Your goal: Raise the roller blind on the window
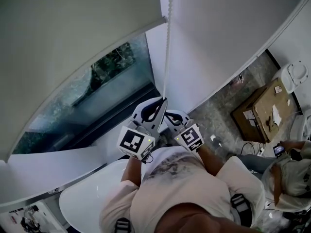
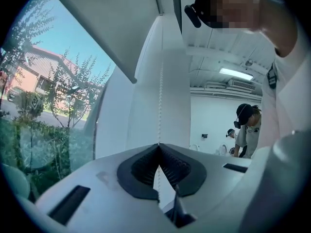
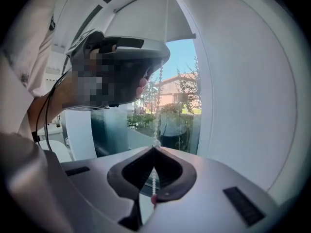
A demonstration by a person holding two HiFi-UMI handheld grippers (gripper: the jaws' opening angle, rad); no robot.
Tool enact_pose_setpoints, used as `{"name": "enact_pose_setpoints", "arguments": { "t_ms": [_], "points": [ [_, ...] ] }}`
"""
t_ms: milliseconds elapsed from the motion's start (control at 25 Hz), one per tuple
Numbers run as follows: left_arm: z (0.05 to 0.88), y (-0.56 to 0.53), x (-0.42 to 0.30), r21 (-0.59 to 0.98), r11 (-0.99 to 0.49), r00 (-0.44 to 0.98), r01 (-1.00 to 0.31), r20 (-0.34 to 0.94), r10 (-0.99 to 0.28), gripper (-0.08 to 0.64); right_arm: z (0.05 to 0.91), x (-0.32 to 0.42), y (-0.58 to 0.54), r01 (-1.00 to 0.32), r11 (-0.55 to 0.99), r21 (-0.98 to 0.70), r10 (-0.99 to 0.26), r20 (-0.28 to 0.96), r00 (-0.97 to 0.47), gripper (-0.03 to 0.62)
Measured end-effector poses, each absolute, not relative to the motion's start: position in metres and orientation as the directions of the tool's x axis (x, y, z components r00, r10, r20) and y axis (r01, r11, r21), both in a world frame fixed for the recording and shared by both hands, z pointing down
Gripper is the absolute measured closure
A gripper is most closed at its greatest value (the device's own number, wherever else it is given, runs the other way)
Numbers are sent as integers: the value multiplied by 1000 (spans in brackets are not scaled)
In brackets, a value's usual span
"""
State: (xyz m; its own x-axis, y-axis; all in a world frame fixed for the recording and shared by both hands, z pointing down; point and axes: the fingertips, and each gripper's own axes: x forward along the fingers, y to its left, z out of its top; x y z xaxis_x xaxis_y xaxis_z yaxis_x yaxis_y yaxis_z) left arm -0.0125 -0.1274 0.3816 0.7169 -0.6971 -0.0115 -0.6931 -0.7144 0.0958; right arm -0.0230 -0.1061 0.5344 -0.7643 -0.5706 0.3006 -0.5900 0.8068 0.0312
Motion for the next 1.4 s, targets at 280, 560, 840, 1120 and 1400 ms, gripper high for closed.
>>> {"name": "enact_pose_setpoints", "arguments": {
  "t_ms": [280,560,840,1120,1400],
  "points": [
    [423,-122,-14,129,-711,721,-691,41,-692,552,574,-21,-101,-588,809,-6,-543,377,-750,531],
    [447,-121,-16,135,-714,725,-687,76,-684,554,599,-23,-100,-582,812,-32,-516,428,-742,531],
    [464,-114,-11,145,-720,733,-679,93,-673,554,614,-20,-92,-585,808,-71,-494,458,-739,531],
    [460,-115,-11,170,-717,734,-676,67,-676,554,583,-17,-82,-535,838,-103,-463,382,-800,529],
    [462,-119,-22,168,-696,711,-699,59,-700,554,508,-3,-82,-542,820,-182,-498,238,-834,529]
  ]
}}
